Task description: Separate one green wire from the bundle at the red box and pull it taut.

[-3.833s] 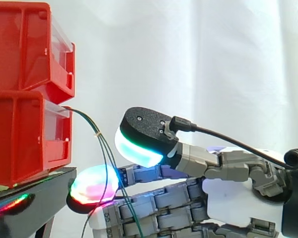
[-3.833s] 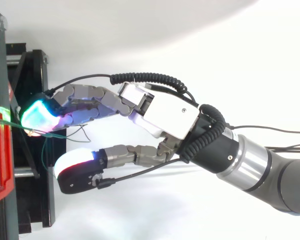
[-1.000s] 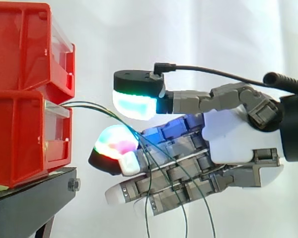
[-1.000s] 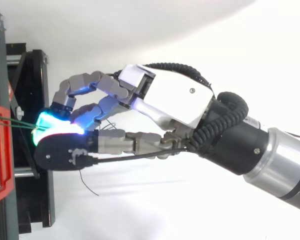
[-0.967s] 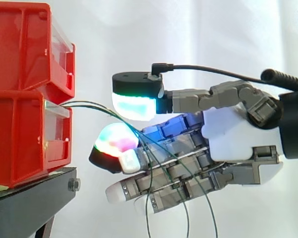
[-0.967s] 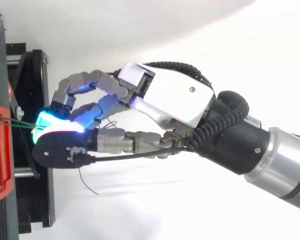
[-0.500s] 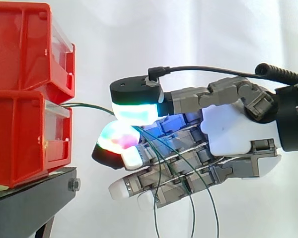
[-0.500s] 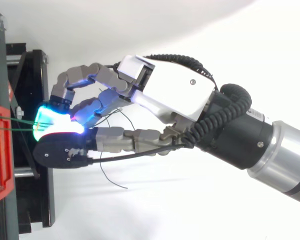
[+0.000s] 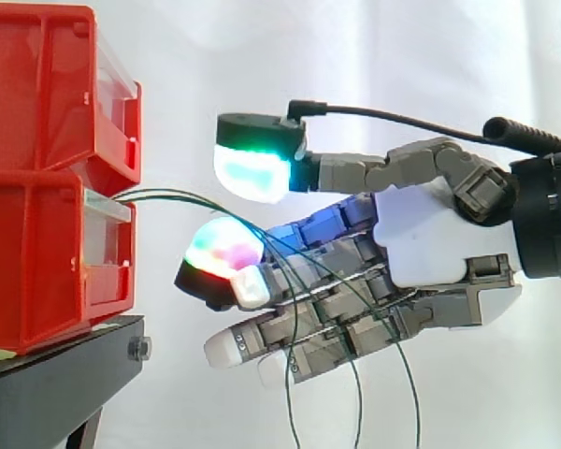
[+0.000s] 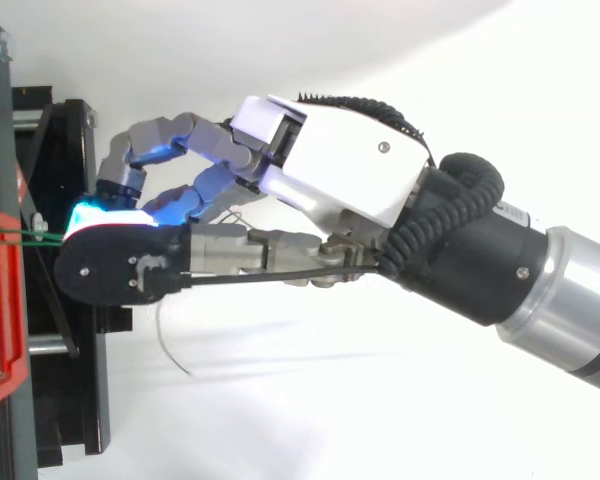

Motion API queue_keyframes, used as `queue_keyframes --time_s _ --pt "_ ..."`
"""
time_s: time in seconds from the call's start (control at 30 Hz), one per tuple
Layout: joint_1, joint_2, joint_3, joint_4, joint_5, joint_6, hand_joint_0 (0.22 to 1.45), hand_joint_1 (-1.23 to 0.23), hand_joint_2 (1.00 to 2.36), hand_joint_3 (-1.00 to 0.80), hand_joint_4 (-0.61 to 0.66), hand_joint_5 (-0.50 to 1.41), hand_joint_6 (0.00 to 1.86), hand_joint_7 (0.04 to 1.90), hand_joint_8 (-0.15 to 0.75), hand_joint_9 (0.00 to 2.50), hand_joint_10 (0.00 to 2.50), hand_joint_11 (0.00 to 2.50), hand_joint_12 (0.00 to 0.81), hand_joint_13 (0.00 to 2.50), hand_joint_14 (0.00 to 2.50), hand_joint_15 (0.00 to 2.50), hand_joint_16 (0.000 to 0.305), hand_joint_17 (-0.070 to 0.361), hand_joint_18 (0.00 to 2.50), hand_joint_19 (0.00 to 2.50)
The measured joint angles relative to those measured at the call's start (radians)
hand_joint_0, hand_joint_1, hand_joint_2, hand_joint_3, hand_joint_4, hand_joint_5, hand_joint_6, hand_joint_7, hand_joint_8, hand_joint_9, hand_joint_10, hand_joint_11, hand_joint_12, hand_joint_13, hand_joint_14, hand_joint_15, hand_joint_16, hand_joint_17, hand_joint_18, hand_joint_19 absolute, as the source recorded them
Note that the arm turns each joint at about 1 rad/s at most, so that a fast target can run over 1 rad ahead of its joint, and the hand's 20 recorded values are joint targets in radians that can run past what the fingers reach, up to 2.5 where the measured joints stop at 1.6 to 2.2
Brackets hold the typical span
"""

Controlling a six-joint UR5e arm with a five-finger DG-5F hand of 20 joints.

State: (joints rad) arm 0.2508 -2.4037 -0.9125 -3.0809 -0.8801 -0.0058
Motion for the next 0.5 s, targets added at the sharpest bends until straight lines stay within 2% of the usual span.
queue_keyframes --time_s 0.07,0.17,0.33,0.5 --pt "0.0 0.0 0.003 -0.009 0.0 0.006 0.59 -0.71 1.01 -0.15 0.17 -0.13 0.89 1.19 0.34 1.13 0.01 0.51 0.375 0.84 0.01 0.2 0.052 0.116 0.87 0.2" --pt "-0.002 0.0 0.013 -0.031 -0.001 0.02 0.59 -0.75 1.01 -0.12 0.13 -0.14 0.9 1.15 0.332 1.1 0.02 0.51 0.372 0.83 0.01 0.2 0.051 0.116 0.86 0.21" --pt "-0.006 0.0 0.047 -0.103 -0.002 0.04 0.6 -0.77 1.01 -0.13 0.12 -0.16 0.91 1.1 0.326 1.03 0.01 0.52 0.368 0.8 0.01 0.2 0.051 0.114 0.84 0.21" --pt "-0.007 0.0 0.054 -0.142 0.0 0.047 0.61 -0.79 1.01 -0.24 0.14 -0.17 0.91 1.06 0.303 0.99 0.01 0.52 0.349 0.77 0.01 0.2 0.048 0.107 0.8 0.23"
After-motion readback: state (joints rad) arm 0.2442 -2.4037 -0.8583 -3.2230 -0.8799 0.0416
